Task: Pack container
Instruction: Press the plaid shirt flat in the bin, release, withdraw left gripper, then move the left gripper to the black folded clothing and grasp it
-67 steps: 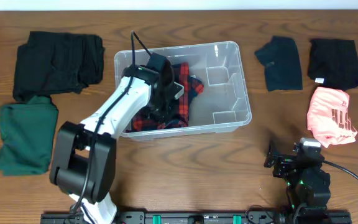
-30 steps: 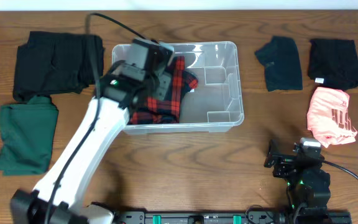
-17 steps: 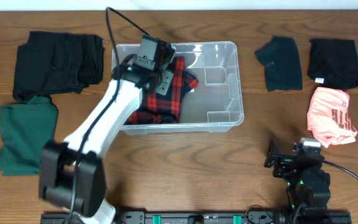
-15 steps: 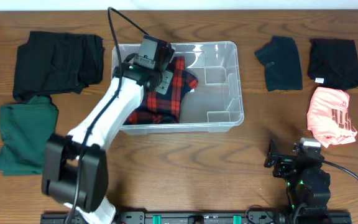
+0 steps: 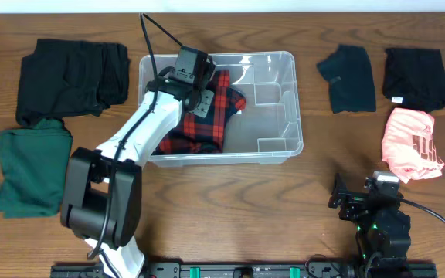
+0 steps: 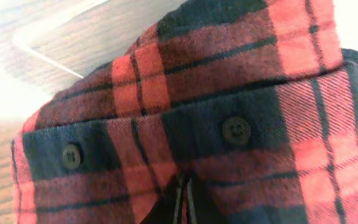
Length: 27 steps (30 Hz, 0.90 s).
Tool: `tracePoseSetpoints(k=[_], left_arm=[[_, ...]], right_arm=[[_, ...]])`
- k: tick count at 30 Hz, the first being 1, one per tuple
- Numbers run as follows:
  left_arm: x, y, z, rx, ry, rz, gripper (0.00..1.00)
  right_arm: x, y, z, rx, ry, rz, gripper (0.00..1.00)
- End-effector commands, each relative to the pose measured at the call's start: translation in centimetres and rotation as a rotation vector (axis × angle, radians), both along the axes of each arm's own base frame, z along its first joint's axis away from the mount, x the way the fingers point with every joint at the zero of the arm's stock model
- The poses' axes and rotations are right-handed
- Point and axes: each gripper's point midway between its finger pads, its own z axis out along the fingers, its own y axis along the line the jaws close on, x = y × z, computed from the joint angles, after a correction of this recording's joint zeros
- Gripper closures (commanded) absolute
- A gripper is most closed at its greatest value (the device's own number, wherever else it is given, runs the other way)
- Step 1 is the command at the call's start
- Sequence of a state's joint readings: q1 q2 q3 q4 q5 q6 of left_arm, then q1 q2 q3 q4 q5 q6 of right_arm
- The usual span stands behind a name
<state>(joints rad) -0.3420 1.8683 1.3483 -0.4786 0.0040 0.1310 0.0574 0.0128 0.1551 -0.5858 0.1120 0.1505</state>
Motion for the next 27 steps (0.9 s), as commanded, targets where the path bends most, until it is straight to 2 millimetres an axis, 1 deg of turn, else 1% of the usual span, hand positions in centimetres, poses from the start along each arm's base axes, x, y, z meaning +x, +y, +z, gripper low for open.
tracePoseSetpoints(k=[1, 4, 6, 8, 9, 10, 11, 13, 15, 18, 20, 22, 24, 25, 27], left_arm=[[0.3, -0.2, 5.3, -0.048, -0.104, -0.005, 0.94], [-0.1, 0.4, 11.3, -0.092, -0.235, 0.002, 0.94], [-0.8, 1.6, 15.5, -0.119, -0.331, 0.018, 0.94], [-1.5, 3.5, 19.0, -0.137, -0.411, 0.054, 0.94], [-2.0, 5.0, 20.7, -0.142, -0.450, 0.085, 0.94], [-2.2, 5.8, 21.4, -0.141, -0.465, 0.103, 0.94], [-2.7, 7.4, 22.4, -0.138, -0.487, 0.137, 0.94], [-3.6, 10.4, 23.5, -0.125, -0.505, 0.203, 0.94], [-4.7, 13.3, 24.1, -0.127, -0.504, 0.262, 0.94], [-5.7, 15.9, 24.7, -0.203, -0.504, 0.293, 0.92], [-6.0, 18.1, 25.0, -0.247, -0.508, 0.325, 0.85], [-6.3, 20.4, 24.8, -0.274, -0.507, 0.370, 0.83], [-6.7, 22.9, 24.5, -0.302, -0.505, 0.421, 0.69], [-6.9, 23.8, 24.4, -0.312, -0.504, 0.438, 0.63], [-7.3, 25.8, 24.0, -0.346, -0.501, 0.476, 0.39]], right_arm=[[0.0, 0.1, -0.1, 0.010, 0.003, -0.001, 0.01], [0.0, 0.1, -0.1, 0.010, 0.003, -0.001, 0.01], [0.0, 0.1, -0.1, 0.010, 0.003, -0.001, 0.01], [0.0, 0.1, -0.1, 0.011, 0.003, -0.001, 0.01], [0.0, 0.1, -0.1, 0.011, 0.003, -0.001, 0.01], [0.0, 0.1, -0.1, 0.011, 0.003, -0.001, 0.01], [0.0, 0.1, -0.1, 0.010, 0.003, -0.001, 0.01], [0.0, 0.1, -0.1, 0.011, 0.003, -0.001, 0.01], [0.0, 0.1, -0.1, 0.011, 0.003, -0.001, 0.01], [0.0, 0.1, -0.1, 0.010, 0.003, -0.001, 0.01], [0.0, 0.1, -0.1, 0.011, 0.003, -0.001, 0.01], [0.0, 0.1, -0.1, 0.011, 0.003, -0.001, 0.01], [0.0, 0.1, -0.1, 0.010, 0.003, -0.001, 0.01], [0.0, 0.1, -0.1, 0.011, 0.003, -0.001, 0.01], [0.0, 0.1, -0.1, 0.010, 0.003, -0.001, 0.01]])
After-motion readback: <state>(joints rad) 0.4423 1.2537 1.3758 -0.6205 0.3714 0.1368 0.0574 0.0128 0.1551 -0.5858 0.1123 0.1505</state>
